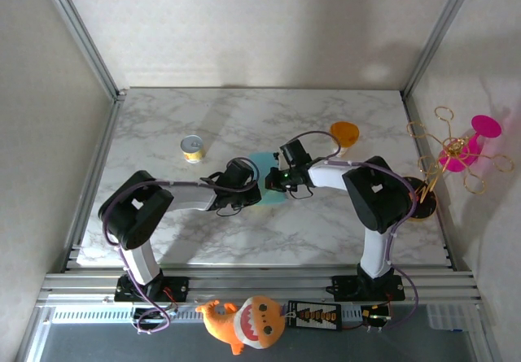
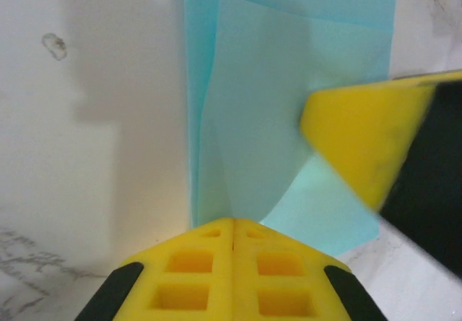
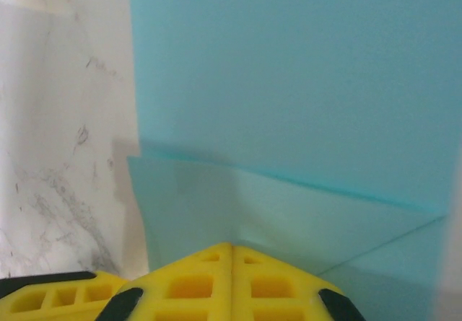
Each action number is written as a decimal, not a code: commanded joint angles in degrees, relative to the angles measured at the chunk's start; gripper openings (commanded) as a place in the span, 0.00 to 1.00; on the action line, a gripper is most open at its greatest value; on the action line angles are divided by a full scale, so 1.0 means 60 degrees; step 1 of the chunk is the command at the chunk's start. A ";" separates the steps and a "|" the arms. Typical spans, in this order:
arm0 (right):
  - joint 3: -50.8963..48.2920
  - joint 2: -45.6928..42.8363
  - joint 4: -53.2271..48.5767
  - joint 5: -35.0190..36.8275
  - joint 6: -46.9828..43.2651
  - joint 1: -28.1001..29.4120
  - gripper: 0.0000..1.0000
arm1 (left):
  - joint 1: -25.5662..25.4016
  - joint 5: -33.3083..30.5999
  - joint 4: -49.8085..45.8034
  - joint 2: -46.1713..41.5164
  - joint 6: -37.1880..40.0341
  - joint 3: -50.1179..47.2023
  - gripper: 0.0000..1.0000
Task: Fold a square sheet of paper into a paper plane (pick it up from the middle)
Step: Fold the triangle a second time at the center of the table.
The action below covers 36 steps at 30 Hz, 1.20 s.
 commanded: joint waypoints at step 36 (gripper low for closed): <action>-0.1702 -0.1966 0.0978 -0.0134 0.2939 -0.0881 0.41 | 0.0523 -0.1360 -0.0728 0.0516 -0.0469 0.1521 0.07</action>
